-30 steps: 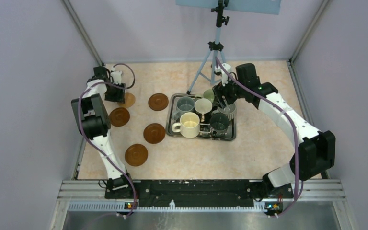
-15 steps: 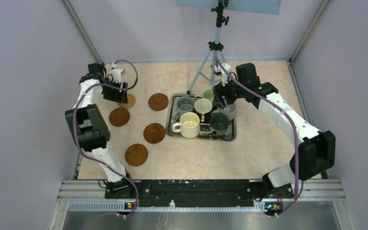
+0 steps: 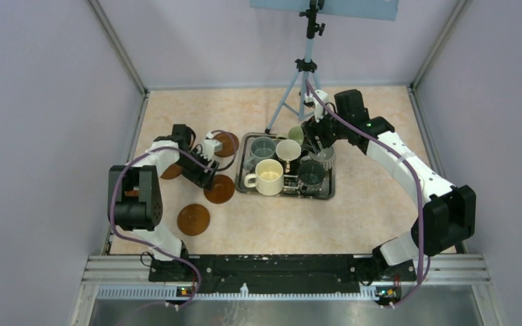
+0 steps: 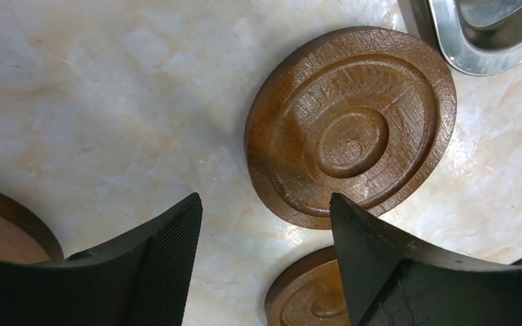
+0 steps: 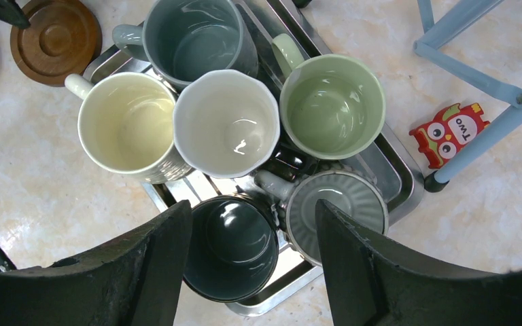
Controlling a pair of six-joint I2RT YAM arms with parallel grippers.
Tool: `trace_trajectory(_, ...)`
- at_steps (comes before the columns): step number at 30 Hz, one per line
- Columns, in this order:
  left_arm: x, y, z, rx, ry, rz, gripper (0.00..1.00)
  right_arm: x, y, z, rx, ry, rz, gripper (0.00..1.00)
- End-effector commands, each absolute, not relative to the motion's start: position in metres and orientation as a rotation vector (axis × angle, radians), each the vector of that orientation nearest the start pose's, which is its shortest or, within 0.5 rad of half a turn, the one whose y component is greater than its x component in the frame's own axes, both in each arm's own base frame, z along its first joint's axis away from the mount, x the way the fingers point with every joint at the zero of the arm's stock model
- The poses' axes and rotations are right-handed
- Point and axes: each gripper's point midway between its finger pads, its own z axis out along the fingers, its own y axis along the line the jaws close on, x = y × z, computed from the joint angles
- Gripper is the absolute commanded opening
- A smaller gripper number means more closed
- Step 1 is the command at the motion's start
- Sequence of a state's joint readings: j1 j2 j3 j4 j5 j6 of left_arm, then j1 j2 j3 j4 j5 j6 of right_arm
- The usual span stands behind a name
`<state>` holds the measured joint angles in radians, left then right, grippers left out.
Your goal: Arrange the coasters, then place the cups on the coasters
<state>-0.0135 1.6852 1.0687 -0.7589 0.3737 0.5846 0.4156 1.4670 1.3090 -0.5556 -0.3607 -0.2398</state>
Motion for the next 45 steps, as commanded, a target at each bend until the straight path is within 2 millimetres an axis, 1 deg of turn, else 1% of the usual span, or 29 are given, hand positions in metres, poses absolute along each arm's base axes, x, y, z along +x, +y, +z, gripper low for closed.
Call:
trace_trajectory(1,0.309,-0.056,0.04,0.882,2.592,-0.319,0.74,0.348,0.207,0.216,-0.889,2.07,0.497,0.66)
trace_trajectory(4,0.309,-0.056,0.032,0.856,2.604,-0.266,0.73,0.348,0.206,0.216,-0.888,2.072,0.491,0.66)
trace_trajectory(9,0.321,-0.05,0.029,0.722,2.643,-0.199,0.68,0.349,0.202,0.212,-0.879,2.086,0.482,0.66)
trace_trajectory(13,0.331,-0.045,0.029,0.658,2.658,-0.157,0.62,0.354,0.185,0.205,-0.817,2.137,0.457,0.65)
trace_trajectory(15,0.337,-0.042,0.03,0.642,2.65,-0.134,0.6,0.353,0.176,0.203,-0.788,2.159,0.468,0.64)
trace_trajectory(19,0.346,-0.04,0.03,0.61,2.653,-0.113,0.58,0.347,0.16,0.201,-0.75,2.175,0.458,0.64)
trace_trajectory(24,0.362,-0.041,0.03,0.568,2.652,-0.106,0.57,0.337,0.148,0.194,-0.715,2.209,0.442,0.63)
trace_trajectory(27,0.368,-0.046,0.035,0.575,2.635,-0.136,0.58,0.329,0.131,0.183,-0.65,2.271,0.414,0.6)
trace_trajectory(29,0.371,-0.048,0.039,0.582,2.623,-0.146,0.59,0.327,0.114,0.173,-0.568,2.312,0.37,0.57)
trace_trajectory(31,0.373,-0.049,0.041,0.591,2.615,-0.153,0.59,0.329,0.09,0.163,-0.448,2.346,0.318,0.53)
trace_trajectory(34,0.375,-0.049,0.044,0.593,2.61,-0.154,0.6,0.328,0.068,0.146,-0.333,2.391,0.29,0.48)
trace_trajectory(36,0.376,-0.05,0.044,0.593,2.611,-0.158,0.6,0.323,0.067,0.13,-0.334,2.428,0.298,0.48)
trace_trajectory(39,0.377,-0.05,0.045,0.594,2.612,-0.157,0.61,0.316,0.074,0.11,-0.292,2.464,0.36,0.47)
trace_trajectory(41,0.377,-0.049,0.045,0.596,2.614,-0.153,0.61,0.317,0.076,0.099,-0.244,2.468,0.38,0.47)
trace_trajectory(43,0.376,-0.048,0.044,0.594,2.618,-0.148,0.61,0.321,0.076,0.091,-0.198,2.458,0.379,0.46)
trace_trajectory(45,0.374,-0.048,0.043,0.592,2.623,-0.146,0.61,0.324,0.077,0.08,-0.172,2.464,0.353,0.45)
